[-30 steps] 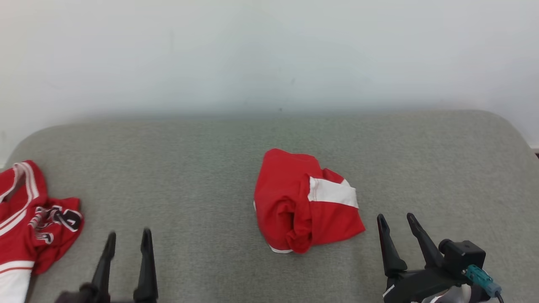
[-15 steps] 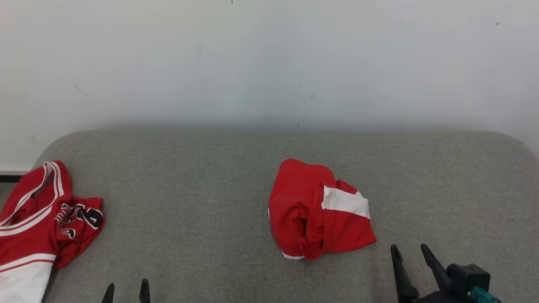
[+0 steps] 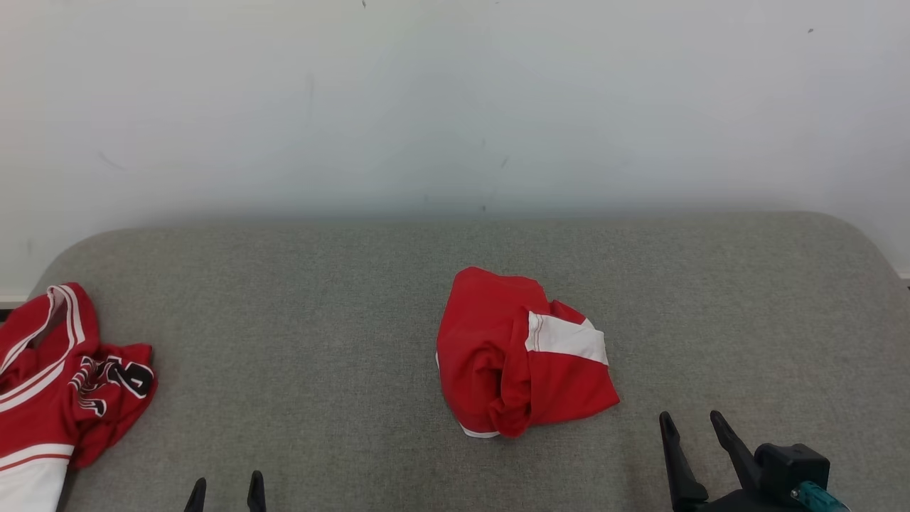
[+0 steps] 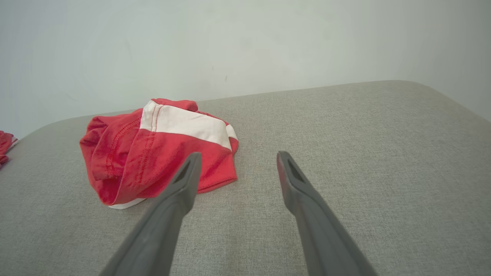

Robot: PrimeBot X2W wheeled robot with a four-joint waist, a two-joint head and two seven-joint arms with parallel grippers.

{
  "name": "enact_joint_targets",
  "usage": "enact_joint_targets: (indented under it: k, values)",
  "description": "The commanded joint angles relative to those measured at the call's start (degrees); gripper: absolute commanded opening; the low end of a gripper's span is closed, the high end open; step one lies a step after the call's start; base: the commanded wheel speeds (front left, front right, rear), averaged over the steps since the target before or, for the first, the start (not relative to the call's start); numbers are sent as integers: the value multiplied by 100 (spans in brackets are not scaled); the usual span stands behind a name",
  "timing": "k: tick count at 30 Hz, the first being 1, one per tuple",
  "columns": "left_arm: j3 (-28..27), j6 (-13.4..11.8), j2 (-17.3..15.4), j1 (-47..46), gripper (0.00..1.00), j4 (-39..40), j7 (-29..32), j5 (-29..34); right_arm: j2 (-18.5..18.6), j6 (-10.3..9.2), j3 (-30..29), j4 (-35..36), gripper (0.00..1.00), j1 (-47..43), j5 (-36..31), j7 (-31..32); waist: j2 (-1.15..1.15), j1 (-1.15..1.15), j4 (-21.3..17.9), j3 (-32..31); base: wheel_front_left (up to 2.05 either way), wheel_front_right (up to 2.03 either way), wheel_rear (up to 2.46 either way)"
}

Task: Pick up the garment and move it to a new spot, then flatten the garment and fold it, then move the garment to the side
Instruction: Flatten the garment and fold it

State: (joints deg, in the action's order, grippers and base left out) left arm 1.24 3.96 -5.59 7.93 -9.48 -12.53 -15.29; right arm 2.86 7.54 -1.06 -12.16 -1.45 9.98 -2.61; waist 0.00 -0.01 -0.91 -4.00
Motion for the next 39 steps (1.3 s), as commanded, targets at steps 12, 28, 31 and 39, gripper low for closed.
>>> enact_joint_targets:
  k: [12, 28, 31, 39]
  values:
    - [187, 66, 6, -210, 100, 118, 123, -150, 3, -10, 15, 6, 100, 26, 20, 4, 0, 1, -125, 51, 0, 0, 0]
    - [1777, 349, 191, -2722, 100, -863, 1938, -879, 2, -10, 215, 34, 100, 273, 126, 36, 0, 1, -1437, 486, 0, 0, 0]
    - [1914, 269, 207, -3057, 100, -1229, 2051, -774, 2, -10, 255, -10, 100, 296, 170, 10, 0, 1, -1785, 602, 0, 0, 0]
    - [1919, -261, 235, -3745, 100, -2094, 2285, -672, 1, -10, 320, -114, 100, 391, 290, -152, 0, 1, -2382, 858, 0, 0, 0]
